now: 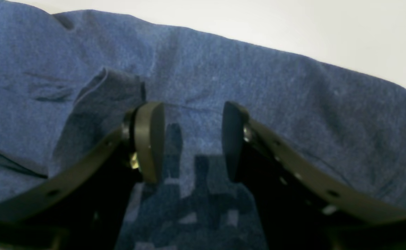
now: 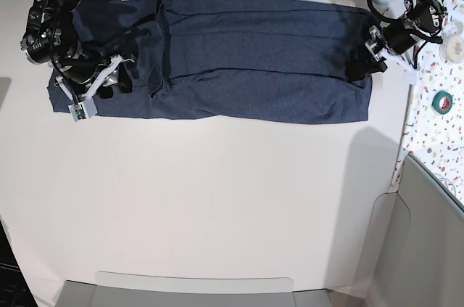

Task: Layout the t-shirt on the table in an organized manner, then fold the t-shirt properly
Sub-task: 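Move the left gripper to the strip end and grasp its corner, then fold the strip end with the left gripper toward the right gripper, then carry the folded end with the left gripper over the shirt body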

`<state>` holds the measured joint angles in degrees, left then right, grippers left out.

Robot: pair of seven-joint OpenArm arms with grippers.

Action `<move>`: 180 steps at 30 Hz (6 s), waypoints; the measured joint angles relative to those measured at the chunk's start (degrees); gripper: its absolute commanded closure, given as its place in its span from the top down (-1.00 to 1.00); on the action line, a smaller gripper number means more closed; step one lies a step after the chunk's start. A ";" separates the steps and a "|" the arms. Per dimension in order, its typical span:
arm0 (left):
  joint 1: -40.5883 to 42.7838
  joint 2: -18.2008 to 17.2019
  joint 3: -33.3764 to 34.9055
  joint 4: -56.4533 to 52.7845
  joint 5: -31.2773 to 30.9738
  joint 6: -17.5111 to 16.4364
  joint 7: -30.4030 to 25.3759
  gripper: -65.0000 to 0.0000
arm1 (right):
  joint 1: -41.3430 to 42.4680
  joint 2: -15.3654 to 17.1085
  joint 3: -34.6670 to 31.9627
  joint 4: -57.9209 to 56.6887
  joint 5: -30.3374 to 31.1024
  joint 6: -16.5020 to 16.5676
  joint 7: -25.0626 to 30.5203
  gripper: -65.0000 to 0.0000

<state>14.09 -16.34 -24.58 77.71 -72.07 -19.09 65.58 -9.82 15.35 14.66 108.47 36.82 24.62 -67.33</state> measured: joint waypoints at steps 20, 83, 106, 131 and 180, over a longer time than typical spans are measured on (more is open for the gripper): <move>-0.92 0.15 1.57 0.17 2.84 0.02 -4.28 -1.00 | 0.20 -0.02 0.00 -1.53 0.26 0.00 0.00 -0.16; -10.58 3.48 44.87 20.57 6.51 1.99 -5.84 -1.00 | -1.05 -0.33 23.58 -8.15 -0.02 -0.02 4.13 -0.16; -21.16 5.53 57.88 16.79 6.38 2.19 -5.81 -1.00 | -1.75 -2.23 23.47 -8.15 -0.04 -0.02 3.96 -0.16; -22.53 10.71 57.48 11.37 6.05 2.43 -5.44 -0.03 | -2.23 -2.36 23.30 -8.15 -0.02 -0.02 4.13 -0.16; -1.53 -7.67 59.32 39.76 44.17 1.75 -20.87 -0.16 | -3.63 -2.36 23.23 -8.15 0.02 0.00 4.22 -0.15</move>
<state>12.56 -24.01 34.74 117.47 -27.90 -17.34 44.71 -13.45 12.99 37.89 100.31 36.84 24.62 -63.11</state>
